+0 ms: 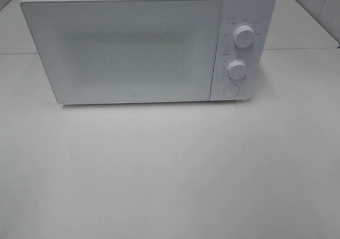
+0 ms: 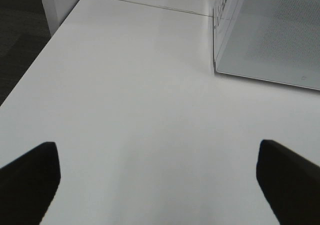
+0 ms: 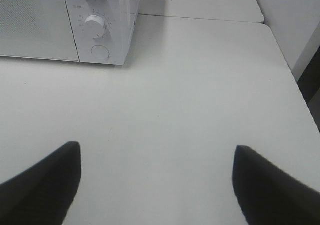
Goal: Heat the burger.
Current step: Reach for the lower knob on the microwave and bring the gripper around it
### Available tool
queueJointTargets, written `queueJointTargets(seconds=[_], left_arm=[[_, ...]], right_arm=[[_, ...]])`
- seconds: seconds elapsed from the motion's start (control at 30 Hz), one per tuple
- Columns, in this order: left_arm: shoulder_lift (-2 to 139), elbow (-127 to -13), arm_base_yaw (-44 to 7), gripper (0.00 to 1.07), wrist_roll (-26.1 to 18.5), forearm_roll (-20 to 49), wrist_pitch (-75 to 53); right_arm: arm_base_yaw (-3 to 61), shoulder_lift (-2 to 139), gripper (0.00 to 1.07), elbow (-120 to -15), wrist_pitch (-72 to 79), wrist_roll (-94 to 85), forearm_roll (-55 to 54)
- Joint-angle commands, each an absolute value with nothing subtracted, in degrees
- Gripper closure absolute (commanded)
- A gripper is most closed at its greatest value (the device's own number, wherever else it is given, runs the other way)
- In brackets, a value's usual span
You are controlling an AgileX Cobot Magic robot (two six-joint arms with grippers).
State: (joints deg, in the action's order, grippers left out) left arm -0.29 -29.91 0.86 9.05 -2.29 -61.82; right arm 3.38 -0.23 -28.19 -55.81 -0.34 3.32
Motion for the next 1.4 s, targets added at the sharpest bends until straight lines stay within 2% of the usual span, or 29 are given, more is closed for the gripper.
queueJointTargets(seconds=[0.03,0.2,0.27,0.3,0.37,1.13,1.4], left_arm=[[-0.9,-30.1,1.0,0.06,8.9,-1.9,-60.8],[-1.0,-29.6,1.0,0.06,7.5,-2.0,-61.3],[-1.0,-29.5,1.0,0.06,2.8,0.8,-61.2],[-1.0,-29.5,1.0,0.06,2.8,0.8,-61.2],[-1.0,-29.5,1.0,0.06,-1.4,3.8,-61.2],[-1.0,-29.5,1.0,0.06,-1.7,4.2,-61.2],[-1.0,-29.5,1.0,0.06,-1.6,4.1,-61.2]], right_arm=[[3.2,-1.8,0.32,-28.1,-55.1,0.0,3.7],[3.2,-1.8,0.32,-28.1,-55.1,0.0,3.7],[3.2,-1.8,0.32,-28.1,-55.1,0.0,3.7],[3.2,-1.8,0.32,-28.1,-55.1,0.0,3.7],[3.2,-1.8,0.32,-28.1,-55.1,0.0,3.7],[3.3,-1.0,0.32,-28.5,-54.5,1.1,2.6],[3.3,6.3,0.26,-30.1,-45.3,1.1,3.6]])
